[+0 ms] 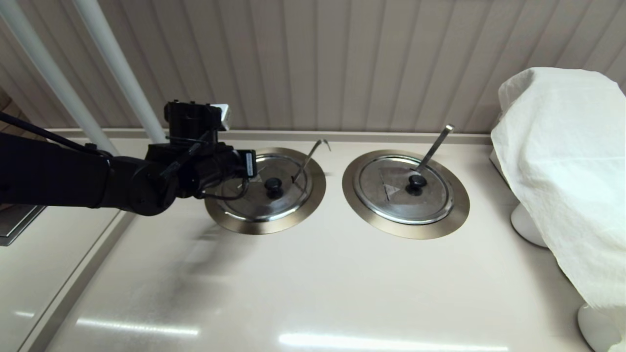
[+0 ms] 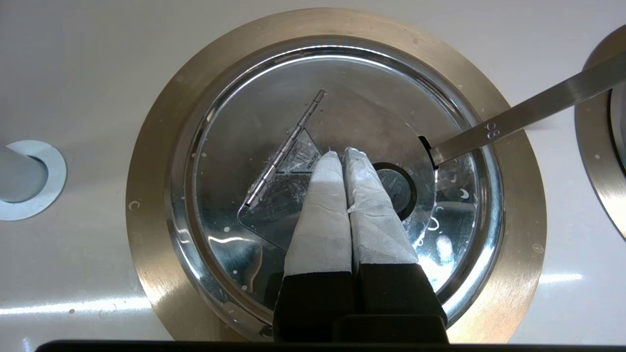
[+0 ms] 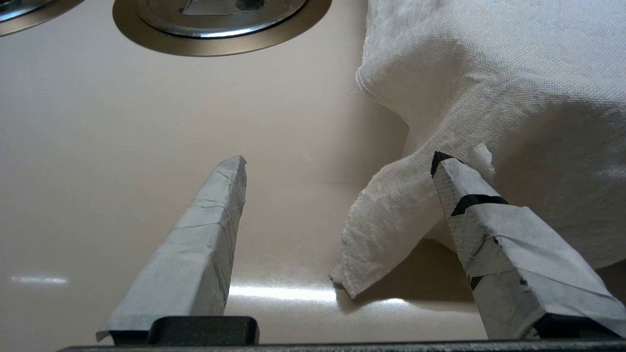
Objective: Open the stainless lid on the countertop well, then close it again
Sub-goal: Open the lid
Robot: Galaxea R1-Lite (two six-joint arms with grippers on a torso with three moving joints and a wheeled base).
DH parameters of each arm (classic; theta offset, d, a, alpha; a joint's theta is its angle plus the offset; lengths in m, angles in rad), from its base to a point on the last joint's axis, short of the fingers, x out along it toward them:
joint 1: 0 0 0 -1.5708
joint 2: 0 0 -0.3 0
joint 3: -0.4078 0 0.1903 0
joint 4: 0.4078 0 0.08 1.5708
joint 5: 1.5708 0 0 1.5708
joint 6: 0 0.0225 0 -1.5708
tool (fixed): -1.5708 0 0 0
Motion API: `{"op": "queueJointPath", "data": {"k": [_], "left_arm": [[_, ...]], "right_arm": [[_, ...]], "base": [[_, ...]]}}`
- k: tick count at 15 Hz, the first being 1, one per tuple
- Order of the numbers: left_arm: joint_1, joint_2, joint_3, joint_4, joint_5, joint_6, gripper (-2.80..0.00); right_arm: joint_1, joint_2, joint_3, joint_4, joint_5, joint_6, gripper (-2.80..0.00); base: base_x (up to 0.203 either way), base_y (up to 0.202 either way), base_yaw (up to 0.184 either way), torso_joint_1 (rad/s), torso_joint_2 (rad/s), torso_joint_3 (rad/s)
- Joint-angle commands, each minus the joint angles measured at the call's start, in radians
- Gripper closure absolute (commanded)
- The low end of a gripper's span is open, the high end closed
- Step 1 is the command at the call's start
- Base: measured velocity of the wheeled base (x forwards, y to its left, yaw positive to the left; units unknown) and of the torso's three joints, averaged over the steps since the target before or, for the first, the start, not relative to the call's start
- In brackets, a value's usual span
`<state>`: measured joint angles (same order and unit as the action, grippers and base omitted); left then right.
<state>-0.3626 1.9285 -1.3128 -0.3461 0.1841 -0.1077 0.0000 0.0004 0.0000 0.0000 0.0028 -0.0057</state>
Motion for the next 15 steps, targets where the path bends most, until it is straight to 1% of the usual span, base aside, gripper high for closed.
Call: {"op": "queueJointPath", "data": {"k": [1, 4, 5, 6, 11, 12, 13, 14, 15], "left_arm": [[0.001, 0.003, 0.000, -0.002, 0.002, -0.001, 0.00], [-0.014, 0.009, 0.005, 0.002, 0.004, 0.001, 0.00], [-0.022, 0.022, 0.010, -0.001, 0.014, 0.002, -0.56], [-0.030, 0.039, 0.000, -0.002, 0.034, 0.001, -2.80], [-0.043, 0.072, -0.024, -0.004, 0.055, -0.002, -2.80], [-0.049, 0.102, -0.039, -0.014, 0.081, -0.004, -2.80], [-0.052, 0.145, -0.061, -0.047, 0.126, -0.006, -2.80], [-0.056, 0.193, -0.086, -0.121, 0.179, -0.008, -2.80], [-0.060, 0.227, -0.100, -0.208, 0.214, -0.008, -2.80]], "right_arm": [[0.000, 0.000, 0.000, 0.000, 0.000, 0.000, -2.80], [0.000, 0.000, 0.000, 0.000, 0.000, 0.000, -2.80], [0.000, 0.000, 0.000, 0.000, 0.000, 0.000, -2.80], [0.000, 0.000, 0.000, 0.000, 0.000, 0.000, -2.80], [0.000, 0.000, 0.000, 0.000, 0.000, 0.000, -2.80], [0.000, 0.000, 0.000, 0.000, 0.000, 0.000, -2.80], [0.000, 0.000, 0.000, 0.000, 0.000, 0.000, -2.80], [0.000, 0.000, 0.000, 0.000, 0.000, 0.000, -2.80], [0.000, 0.000, 0.000, 0.000, 0.000, 0.000, -2.80]], "base": [[0.000, 0.000, 0.000, 0.000, 0.00, 0.000], [0.000, 0.000, 0.000, 0.000, 0.00, 0.000], [0.000, 0.000, 0.000, 0.000, 0.00, 0.000], [0.000, 0.000, 0.000, 0.000, 0.00, 0.000], [0.000, 0.000, 0.000, 0.000, 0.00, 0.000], [0.000, 0.000, 0.000, 0.000, 0.00, 0.000], [0.000, 0.000, 0.000, 0.000, 0.00, 0.000], [0.000, 0.000, 0.000, 0.000, 0.00, 0.000], [0.000, 0.000, 0.000, 0.000, 0.00, 0.000]]}}
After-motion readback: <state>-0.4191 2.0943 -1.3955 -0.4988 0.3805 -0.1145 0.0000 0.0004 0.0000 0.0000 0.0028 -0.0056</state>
